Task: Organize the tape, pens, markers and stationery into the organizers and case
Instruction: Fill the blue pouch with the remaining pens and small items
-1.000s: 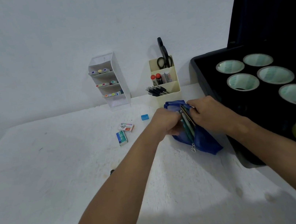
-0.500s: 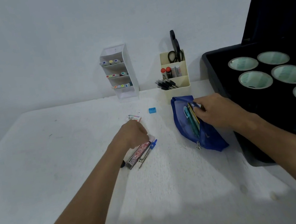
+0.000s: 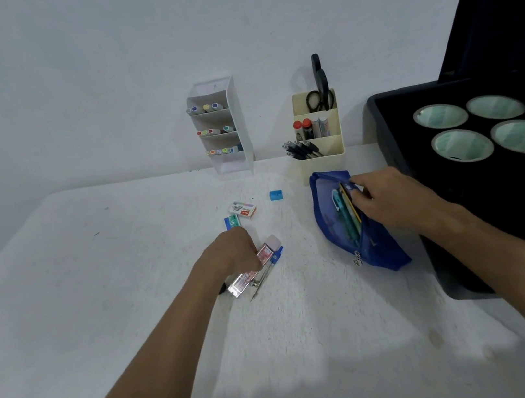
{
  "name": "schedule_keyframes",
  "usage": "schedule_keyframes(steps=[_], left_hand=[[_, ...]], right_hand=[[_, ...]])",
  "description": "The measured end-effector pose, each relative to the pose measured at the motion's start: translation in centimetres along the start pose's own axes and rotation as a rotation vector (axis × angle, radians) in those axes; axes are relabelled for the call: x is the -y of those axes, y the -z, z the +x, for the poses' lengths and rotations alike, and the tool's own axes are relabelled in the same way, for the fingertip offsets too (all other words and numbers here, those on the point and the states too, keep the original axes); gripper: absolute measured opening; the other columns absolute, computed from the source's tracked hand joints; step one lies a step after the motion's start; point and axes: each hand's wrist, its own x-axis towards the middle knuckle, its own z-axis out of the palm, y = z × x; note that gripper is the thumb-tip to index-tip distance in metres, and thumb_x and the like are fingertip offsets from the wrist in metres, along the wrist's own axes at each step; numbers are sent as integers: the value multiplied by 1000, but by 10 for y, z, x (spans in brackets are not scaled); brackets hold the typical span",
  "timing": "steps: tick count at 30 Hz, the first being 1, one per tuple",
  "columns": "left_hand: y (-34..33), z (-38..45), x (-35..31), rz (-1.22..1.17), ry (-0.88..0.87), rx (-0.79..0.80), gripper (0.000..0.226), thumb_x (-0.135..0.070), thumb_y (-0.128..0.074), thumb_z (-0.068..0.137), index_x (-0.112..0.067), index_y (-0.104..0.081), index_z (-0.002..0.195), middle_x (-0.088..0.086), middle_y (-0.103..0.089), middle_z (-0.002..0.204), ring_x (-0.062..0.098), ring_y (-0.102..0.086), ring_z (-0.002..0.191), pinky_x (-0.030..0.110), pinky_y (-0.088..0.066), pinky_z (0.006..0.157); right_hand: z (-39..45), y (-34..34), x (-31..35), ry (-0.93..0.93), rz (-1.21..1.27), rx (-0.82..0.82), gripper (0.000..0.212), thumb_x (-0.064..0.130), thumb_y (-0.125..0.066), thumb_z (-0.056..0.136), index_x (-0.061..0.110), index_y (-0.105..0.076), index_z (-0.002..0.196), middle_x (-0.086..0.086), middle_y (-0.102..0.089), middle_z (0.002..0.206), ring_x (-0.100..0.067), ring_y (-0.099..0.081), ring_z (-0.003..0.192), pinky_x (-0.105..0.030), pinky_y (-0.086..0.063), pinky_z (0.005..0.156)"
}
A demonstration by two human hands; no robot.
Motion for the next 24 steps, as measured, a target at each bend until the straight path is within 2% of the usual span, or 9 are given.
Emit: schedule_keyframes(steps=[6,8,10,13,17,19,21,23,24], left_hand=[[22,-2,-28,-126,-78,-170,23,-16,-58,89,-4,-71,104,7,-60,92,20,-54,78,20,-38,55],[30,0,-44,-277,-94,-215,20,-15,-60,88,-2,-70,99,11,-66,88,22,-59,72,25,-45,58],[35,1,-63,-470,-100,-180,17,-15,-63,89,-2,-69,98,13,-71,88,21,-65,70,29,-53,61],[35,6,-92,-716,-116,-87,20,-15,-66,87,4,-68,94,16,-71,83,17,-63,61,26,-54,56],[22,10,-122,-799,-57,4,12,-11,-66,85,1,-64,85,13,-65,71,17,-61,54,26,-56,53],[14,11,-131,-814,-52,47,9,-8,-62,87,-6,-60,78,12,-64,72,18,-61,57,29,-57,60],[7,12,-135,-817,-61,61,14,-6,-59,89,-8,-58,75,17,-67,84,23,-65,67,34,-59,67],[3,13,-135,-702,-102,1,23,-9,-55,91,-11,-52,68,23,-68,97,32,-68,85,41,-59,78],[3,12,-134,-608,-123,-40,27,-10,-52,92,-13,-48,65,23,-67,99,35,-67,92,39,-57,82]], right_hand=[[0,0,-1,-26,55,-29,27,30,-44,95,11,-60,86,-8,-64,76,-23,-62,64,-37,-54,54],[0,0,-1,-35,58,-36,27,30,-43,95,10,-60,89,-8,-65,78,-23,-63,66,-38,-56,57],[0,1,0,-40,63,-42,28,30,-42,95,10,-61,90,-9,-66,80,-23,-63,67,-39,-56,58],[-1,3,2,-55,79,-49,28,27,-43,95,8,-62,97,-12,-67,85,-25,-64,72,-40,-57,63],[-2,4,2,-33,84,-49,25,26,-42,95,10,-60,88,-9,-65,77,-22,-62,65,-34,-52,54],[-2,3,1,-35,86,-45,23,24,-43,95,10,-59,86,-8,-62,74,-20,-59,61,-28,-44,51],[-1,2,1,-29,93,-53,22,22,-44,94,10,-58,83,-7,-60,71,-20,-56,58,-27,-40,51],[-1,2,1,-25,102,-66,22,21,-44,93,9,-58,81,-7,-59,69,-20,-56,57,-27,-39,50],[-1,2,1,-22,109,-68,23,21,-44,93,9,-57,80,-7,-60,69,-21,-56,57,-28,-41,49]])
